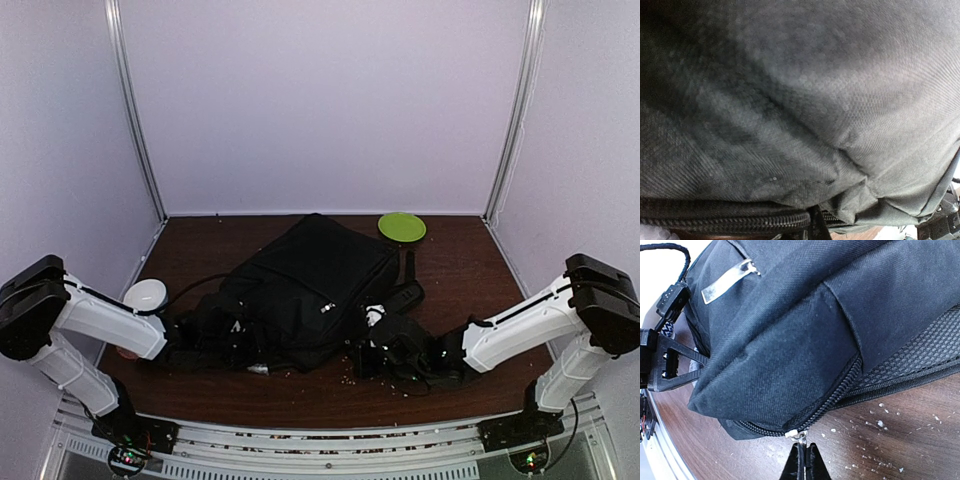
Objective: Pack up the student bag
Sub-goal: Zip the student bag at the center of the board.
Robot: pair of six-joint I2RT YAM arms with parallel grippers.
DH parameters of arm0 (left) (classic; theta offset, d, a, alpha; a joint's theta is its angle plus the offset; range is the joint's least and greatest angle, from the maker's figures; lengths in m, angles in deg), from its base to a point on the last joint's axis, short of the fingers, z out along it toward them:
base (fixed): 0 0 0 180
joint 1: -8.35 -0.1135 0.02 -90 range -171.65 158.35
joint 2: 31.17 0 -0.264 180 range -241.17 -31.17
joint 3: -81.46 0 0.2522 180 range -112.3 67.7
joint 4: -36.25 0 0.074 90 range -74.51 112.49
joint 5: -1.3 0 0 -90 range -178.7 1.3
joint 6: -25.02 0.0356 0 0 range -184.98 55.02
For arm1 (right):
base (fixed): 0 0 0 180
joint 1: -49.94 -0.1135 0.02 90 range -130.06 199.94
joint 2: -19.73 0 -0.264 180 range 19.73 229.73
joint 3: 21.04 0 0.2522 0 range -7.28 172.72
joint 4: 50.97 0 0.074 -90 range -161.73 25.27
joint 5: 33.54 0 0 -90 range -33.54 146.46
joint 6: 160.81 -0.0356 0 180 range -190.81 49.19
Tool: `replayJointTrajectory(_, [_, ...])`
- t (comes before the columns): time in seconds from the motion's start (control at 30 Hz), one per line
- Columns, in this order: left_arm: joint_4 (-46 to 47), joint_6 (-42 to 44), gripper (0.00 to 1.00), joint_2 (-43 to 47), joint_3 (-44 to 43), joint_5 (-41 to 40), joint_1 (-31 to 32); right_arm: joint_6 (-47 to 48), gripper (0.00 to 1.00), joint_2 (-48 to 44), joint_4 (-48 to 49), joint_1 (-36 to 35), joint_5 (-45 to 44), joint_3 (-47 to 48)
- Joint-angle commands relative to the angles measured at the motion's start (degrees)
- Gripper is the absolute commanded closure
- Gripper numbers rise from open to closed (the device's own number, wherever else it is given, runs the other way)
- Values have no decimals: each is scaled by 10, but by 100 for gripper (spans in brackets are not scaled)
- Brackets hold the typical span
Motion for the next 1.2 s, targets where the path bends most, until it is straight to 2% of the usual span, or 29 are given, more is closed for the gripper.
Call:
replayJointTrajectory(0.0, [-31, 12, 100, 5, 12, -34, -15, -2, 100, 11, -36, 5, -20, 7])
replayJointTrajectory(1.17, [-39, 11, 100, 24, 27, -38, -15, -9, 100, 0, -36, 62, -8, 13])
